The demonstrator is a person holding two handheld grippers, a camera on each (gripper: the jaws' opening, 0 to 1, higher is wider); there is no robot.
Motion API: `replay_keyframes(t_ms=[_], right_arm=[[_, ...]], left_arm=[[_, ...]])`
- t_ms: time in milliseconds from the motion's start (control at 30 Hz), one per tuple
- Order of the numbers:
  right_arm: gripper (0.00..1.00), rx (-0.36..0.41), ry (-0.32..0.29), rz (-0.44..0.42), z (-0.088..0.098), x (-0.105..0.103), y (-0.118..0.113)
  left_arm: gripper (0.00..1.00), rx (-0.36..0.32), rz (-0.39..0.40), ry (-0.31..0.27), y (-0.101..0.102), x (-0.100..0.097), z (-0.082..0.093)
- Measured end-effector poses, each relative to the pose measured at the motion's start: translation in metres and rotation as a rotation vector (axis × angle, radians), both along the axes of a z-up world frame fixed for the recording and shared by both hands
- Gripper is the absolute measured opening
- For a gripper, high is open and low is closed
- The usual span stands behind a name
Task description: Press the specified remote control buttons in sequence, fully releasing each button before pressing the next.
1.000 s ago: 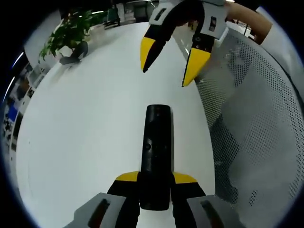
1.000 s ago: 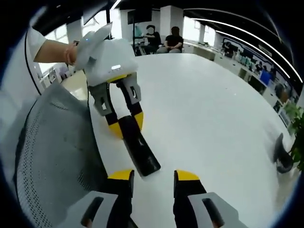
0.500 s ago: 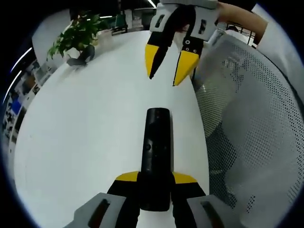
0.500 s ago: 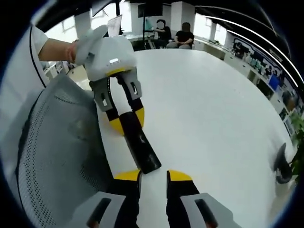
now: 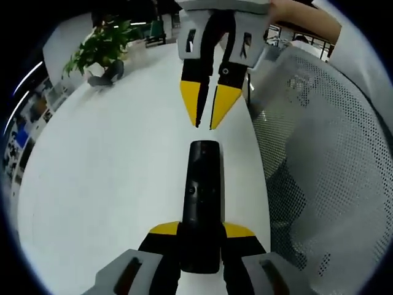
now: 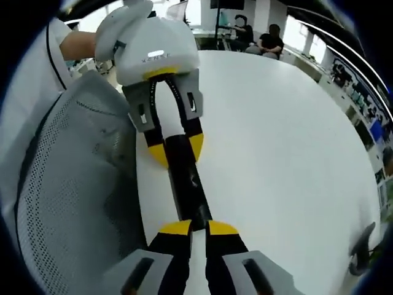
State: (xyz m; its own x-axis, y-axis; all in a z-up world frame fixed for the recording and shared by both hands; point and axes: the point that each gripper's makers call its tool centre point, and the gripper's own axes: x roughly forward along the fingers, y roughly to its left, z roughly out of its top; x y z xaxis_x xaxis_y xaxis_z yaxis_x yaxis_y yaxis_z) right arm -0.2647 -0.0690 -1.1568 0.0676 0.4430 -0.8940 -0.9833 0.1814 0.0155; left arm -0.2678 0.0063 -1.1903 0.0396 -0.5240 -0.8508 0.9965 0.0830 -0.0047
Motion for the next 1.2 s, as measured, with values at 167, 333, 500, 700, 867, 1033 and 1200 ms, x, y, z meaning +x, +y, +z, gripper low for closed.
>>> replay_keyframes(t_ms=[167,333,500,700,867,1033,1200], right_arm=[[0.01,-0.04,0.012,0.063,-0.008,-0.002,-0.001],[0.0,-0.068,0.019,0.1,-0.016,-0.001,-0.003],[0.0,-0.078,0.02,0.116,-0.02,0.0,-0.002],[0.0,-0.073,0.035,0.115,-0.023,0.002,0.0],[0.0,-0.101,0.028,0.149,-0.029,0.001,-0.001],[0.0,-0.108,0.017,0.152,-0.03,0.001,-0.001],[0.0,-0.163,-0.079,0.23,-0.031,0.001,0.001]], left_arm=[[0.24,-0.013,0.003,-0.006,0.0,-0.001,0.0],[0.24,-0.02,0.005,-0.005,0.0,-0.001,0.0],[0.24,-0.034,0.009,-0.002,0.0,0.0,0.0],[0.24,-0.07,0.024,0.0,0.001,-0.001,0.001],[0.24,-0.085,0.025,-0.001,0.0,-0.001,0.001],[0.24,-0.102,0.023,-0.001,0.001,-0.001,0.001],[0.24,-0.112,0.028,-0.003,0.0,-0.001,0.001]])
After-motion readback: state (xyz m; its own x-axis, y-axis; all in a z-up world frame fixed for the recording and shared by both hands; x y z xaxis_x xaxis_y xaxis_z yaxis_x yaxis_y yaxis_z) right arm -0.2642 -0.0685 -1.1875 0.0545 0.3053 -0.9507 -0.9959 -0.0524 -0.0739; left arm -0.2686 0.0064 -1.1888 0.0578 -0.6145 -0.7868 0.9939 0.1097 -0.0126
